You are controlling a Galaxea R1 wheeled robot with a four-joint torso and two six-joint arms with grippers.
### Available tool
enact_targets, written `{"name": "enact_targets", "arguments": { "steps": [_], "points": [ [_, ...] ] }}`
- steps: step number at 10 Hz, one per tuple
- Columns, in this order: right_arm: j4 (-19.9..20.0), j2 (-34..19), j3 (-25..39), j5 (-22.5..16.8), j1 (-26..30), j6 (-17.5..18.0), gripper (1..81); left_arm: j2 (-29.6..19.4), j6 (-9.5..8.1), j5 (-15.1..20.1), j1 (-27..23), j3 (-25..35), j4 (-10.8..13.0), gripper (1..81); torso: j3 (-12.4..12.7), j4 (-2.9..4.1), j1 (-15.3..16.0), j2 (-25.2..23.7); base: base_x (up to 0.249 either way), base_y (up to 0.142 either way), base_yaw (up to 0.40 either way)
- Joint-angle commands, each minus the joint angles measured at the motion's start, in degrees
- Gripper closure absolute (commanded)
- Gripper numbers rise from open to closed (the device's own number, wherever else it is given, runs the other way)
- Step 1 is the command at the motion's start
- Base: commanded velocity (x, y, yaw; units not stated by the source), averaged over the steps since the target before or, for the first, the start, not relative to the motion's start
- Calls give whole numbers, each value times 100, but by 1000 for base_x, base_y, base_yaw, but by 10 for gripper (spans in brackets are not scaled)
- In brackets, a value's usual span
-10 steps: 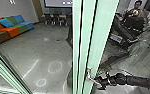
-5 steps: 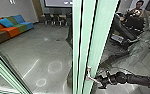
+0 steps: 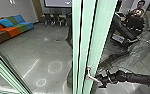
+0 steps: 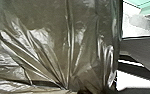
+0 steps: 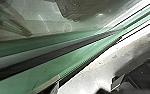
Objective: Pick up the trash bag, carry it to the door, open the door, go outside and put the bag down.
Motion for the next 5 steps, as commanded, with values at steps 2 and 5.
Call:
{"name": "enact_targets", "arguments": {
  "steps": [2,5],
  "points": [
    [-755,-294,-901,-281,1809,50,10,-18,39,583,30,94,-6,811,0,0,-2,0,0,0,0],
    [-974,-66,-1094,-791,1976,-521,10,-18,39,583,30,94,-15,811,0,0,-5,0,0,0,0]
  ]
}}
